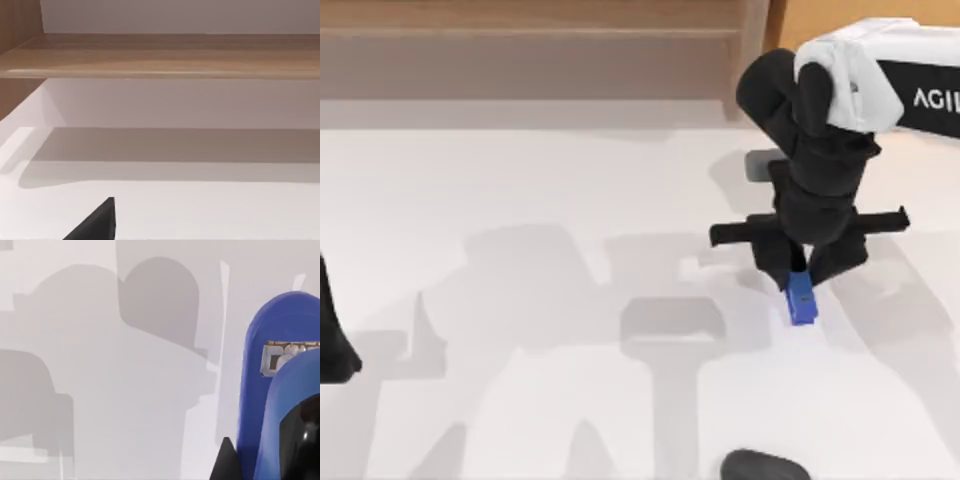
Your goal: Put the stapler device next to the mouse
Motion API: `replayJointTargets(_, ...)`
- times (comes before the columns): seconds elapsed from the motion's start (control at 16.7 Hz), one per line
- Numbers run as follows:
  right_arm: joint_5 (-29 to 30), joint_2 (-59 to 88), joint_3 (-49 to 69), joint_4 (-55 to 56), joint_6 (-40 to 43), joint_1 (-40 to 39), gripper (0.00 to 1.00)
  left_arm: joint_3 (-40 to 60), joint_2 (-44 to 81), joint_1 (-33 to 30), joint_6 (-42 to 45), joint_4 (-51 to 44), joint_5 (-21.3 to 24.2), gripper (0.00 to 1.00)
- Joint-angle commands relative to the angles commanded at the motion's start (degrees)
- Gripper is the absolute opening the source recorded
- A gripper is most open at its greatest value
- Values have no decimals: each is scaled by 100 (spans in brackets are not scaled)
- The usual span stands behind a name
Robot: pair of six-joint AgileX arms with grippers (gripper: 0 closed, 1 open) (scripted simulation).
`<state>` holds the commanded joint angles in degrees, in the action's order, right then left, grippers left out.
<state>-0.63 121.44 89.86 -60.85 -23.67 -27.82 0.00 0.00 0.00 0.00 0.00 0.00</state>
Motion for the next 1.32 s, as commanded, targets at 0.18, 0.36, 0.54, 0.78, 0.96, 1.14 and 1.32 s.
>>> replayJointTargets(0.18,14,-193,-117,64,-916,-472,0,0,0,0,0,0,0,100)
replayJointTargets(0.36,32,-312,-158,114,-1284,-685,0,0,0,0,0,0,0,100)
replayJointTargets(0.54,33,-315,-158,115,-1291,-689,0,0,0,0,0,0,0,100)
replayJointTargets(0.78,9,-287,-140,130,-1299,-661,0,0,0,0,0,0,0,100)
replayJointTargets(0.96,-37,-280,-148,174,-1310,-675,0,0,0,0,0,0,0,100)
replayJointTargets(1.14,-119,-246,-184,184,-1323,-696,0,0,0,0,0,0,0,100)
replayJointTargets(1.32,-228,-193,-245,149,-1336,-702,0,0,0,0,0,0,0,100)
